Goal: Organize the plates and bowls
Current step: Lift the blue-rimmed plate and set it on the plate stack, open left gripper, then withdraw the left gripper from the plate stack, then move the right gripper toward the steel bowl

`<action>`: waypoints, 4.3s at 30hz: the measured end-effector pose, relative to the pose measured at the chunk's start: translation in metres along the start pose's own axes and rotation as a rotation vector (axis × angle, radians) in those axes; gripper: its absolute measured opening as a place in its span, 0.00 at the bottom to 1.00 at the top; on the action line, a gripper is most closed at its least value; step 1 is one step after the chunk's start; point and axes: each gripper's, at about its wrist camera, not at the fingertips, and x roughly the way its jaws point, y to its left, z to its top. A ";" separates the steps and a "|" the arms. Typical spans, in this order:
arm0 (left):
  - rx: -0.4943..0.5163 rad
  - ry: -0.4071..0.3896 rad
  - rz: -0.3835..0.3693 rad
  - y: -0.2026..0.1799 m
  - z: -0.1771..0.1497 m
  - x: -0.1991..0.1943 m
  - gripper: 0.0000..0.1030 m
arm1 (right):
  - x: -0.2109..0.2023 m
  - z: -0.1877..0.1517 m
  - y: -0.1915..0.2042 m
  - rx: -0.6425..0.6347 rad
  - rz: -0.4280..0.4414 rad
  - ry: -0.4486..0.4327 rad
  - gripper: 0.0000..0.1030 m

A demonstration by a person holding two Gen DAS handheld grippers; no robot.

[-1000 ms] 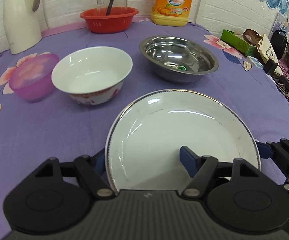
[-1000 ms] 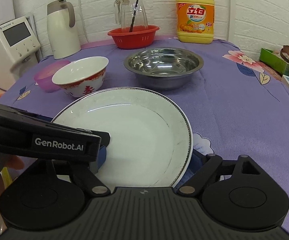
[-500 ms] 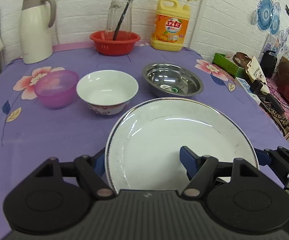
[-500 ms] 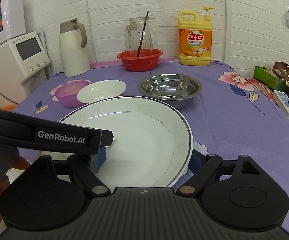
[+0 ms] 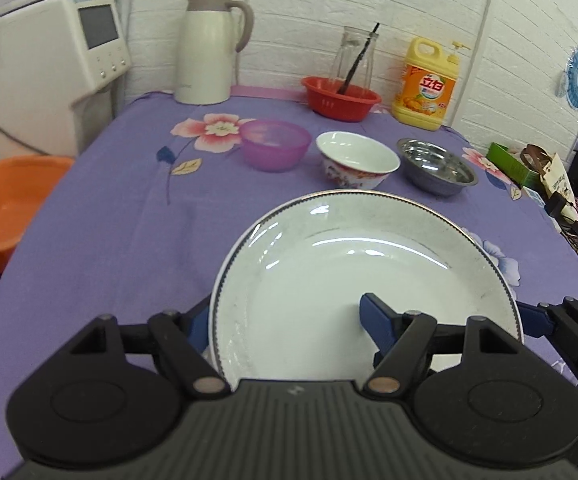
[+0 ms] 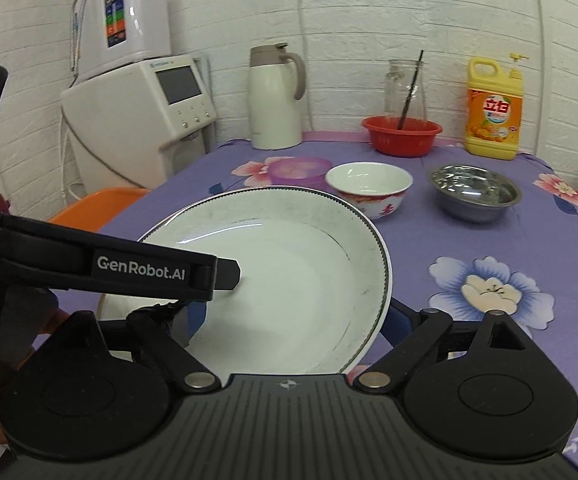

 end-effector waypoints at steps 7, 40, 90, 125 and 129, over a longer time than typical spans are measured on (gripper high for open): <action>-0.060 0.006 0.000 0.020 -0.024 -0.007 0.72 | 0.005 -0.012 0.024 -0.046 0.032 0.062 1.00; -0.085 -0.135 -0.123 0.022 -0.011 -0.027 0.95 | 0.016 -0.021 0.034 -0.156 -0.009 0.121 1.00; -0.073 -0.034 -0.125 -0.052 0.017 0.046 0.98 | -0.008 -0.038 -0.140 0.470 -0.003 0.080 1.00; -0.099 -0.020 -0.150 -0.026 0.046 0.077 0.98 | 0.187 0.103 -0.281 0.116 -0.336 0.406 1.00; -0.103 -0.025 -0.168 -0.029 0.045 0.069 0.98 | 0.175 0.097 -0.275 0.083 -0.302 0.463 1.00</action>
